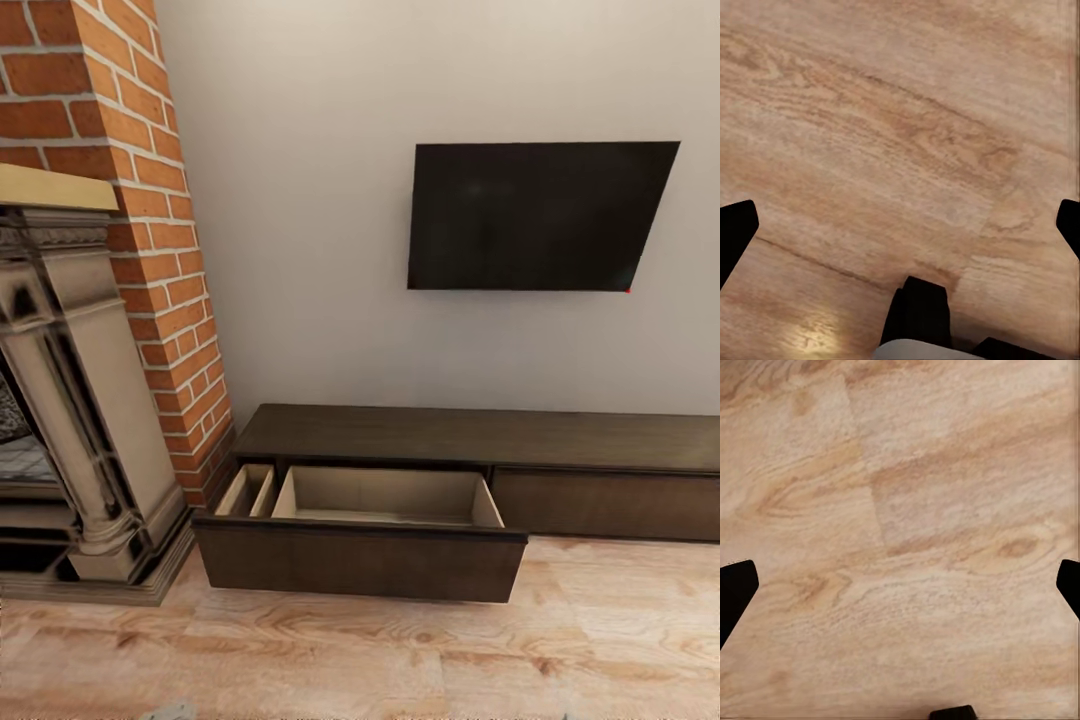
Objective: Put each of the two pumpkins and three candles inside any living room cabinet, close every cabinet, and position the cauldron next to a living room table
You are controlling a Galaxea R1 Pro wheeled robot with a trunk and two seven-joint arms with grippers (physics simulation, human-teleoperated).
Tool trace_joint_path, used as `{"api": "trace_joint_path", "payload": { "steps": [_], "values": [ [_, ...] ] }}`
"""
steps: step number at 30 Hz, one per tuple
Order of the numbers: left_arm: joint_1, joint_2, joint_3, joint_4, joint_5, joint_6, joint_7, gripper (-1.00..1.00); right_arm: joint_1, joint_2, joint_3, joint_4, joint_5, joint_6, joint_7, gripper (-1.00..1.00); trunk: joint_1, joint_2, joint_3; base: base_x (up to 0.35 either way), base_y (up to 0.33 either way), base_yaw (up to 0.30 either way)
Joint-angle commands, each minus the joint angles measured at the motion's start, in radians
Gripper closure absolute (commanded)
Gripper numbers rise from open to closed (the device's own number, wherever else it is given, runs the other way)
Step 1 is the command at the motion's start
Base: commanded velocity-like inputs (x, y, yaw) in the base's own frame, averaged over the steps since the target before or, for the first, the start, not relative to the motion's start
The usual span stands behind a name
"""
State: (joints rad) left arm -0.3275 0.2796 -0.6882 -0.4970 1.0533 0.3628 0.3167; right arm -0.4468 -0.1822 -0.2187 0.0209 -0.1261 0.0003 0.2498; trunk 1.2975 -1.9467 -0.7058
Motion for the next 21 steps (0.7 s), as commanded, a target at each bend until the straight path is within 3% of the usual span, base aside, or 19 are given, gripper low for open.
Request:
{"api": "trace_joint_path", "payload": {
  "steps": [1,10,19,21],
  "values": [
    [-0.001,-0.002,-0.008,-0.001,0.01,-0.004,0.009,-1.0,-0.001,0.0,-0.001,0.006,-0.01,-0.003,0.005,-1.0,-0.004,0.007,0.001,-0.119,0.0,0.0],
    [-0.001,-0.006,-0.008,0.035,0.011,-0.041,0.009,-1.0,-0.001,0.0,-0.001,0.015,-0.01,-0.008,0.005,-1.0,-0.039,0.07,0.018,-0.252,0.0,0.0],
    [-0.001,-0.007,-0.009,0.053,0.014,-0.044,0.003,-1.0,-0.004,0.0,0.0,0.021,-0.009,-0.011,0.005,-1.0,-0.073,0.133,0.045,-0.03,0.0,-0.079],
    [-0.001,-0.008,-0.015,0.077,0.012,-0.051,-0.04,-1.0,-0.004,0.0,0.0,0.022,-0.008,-0.011,0.005,-1.0,-0.081,0.147,0.05,-0.002,0.0,-0.239]
  ]
}}
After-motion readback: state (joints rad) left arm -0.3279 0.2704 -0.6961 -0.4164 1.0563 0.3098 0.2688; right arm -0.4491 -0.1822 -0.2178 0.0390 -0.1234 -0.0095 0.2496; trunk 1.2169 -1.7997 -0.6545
